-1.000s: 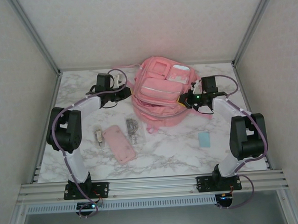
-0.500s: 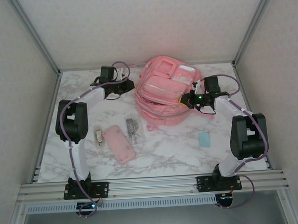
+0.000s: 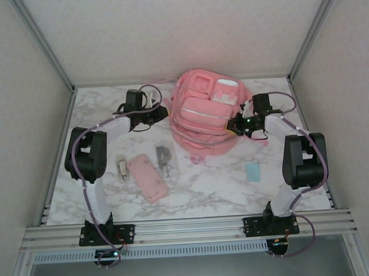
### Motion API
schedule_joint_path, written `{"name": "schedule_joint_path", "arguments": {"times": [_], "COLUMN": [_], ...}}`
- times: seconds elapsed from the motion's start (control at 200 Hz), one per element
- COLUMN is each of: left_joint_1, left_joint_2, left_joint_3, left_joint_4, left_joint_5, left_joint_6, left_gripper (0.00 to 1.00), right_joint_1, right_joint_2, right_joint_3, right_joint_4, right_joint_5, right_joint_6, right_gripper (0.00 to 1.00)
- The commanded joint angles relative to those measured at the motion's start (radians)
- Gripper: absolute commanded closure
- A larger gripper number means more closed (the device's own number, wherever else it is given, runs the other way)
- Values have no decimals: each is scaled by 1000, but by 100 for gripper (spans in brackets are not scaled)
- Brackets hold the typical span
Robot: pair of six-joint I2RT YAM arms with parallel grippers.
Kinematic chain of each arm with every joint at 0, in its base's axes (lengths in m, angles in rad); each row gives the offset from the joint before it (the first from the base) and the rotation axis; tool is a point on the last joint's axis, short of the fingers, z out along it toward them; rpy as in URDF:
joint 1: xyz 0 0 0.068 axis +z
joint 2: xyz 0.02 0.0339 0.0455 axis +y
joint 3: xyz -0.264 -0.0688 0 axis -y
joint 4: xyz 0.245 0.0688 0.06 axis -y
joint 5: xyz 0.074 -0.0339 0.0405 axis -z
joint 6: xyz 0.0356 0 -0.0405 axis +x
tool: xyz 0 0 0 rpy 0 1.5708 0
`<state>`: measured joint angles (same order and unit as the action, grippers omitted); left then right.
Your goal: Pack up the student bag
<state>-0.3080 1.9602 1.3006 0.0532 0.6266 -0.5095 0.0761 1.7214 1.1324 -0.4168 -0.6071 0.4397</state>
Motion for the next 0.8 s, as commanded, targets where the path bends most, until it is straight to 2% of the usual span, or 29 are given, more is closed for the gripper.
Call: {"name": "schedule_joint_path", "arguments": {"times": [0.0, 0.06, 0.14, 0.18, 0.325, 0.485, 0.611, 0.796], "left_joint_1": [-23, -55, -100, -124, -187, -210, -242, -279], "left_joint_2": [-130, -164, -195, -206, -224, -207, -219, -234], "left_joint_3": [-64, -87, -114, -120, -137, -132, -127, -133], "left_joint_4": [67, 66, 90, 91, 105, 142, 157, 168], "left_joint_5": [-121, -123, -116, -121, -144, -120, -121, -135], "left_joint_6": [7, -1, -28, -29, -40, -83, -96, -105], "left_gripper": [100, 100, 100, 100, 100, 100, 100, 100], "right_joint_1": [-62, -62, -63, -62, -41, 64, 163, 290], "right_joint_2": [8, -19, -65, -92, -231, -372, -424, -401], "right_joint_3": [66, 77, 76, 71, -13, -135, -231, -351], "right_joint_4": [-69, -83, -119, -140, -159, -52, 108, 390], "right_joint_5": [211, 245, 275, 279, 225, 168, 169, 208], "right_joint_6": [3, 25, 47, 59, 155, 357, 559, 827], "right_gripper": [69, 55, 42, 38, 37, 35, 32, 29]}}
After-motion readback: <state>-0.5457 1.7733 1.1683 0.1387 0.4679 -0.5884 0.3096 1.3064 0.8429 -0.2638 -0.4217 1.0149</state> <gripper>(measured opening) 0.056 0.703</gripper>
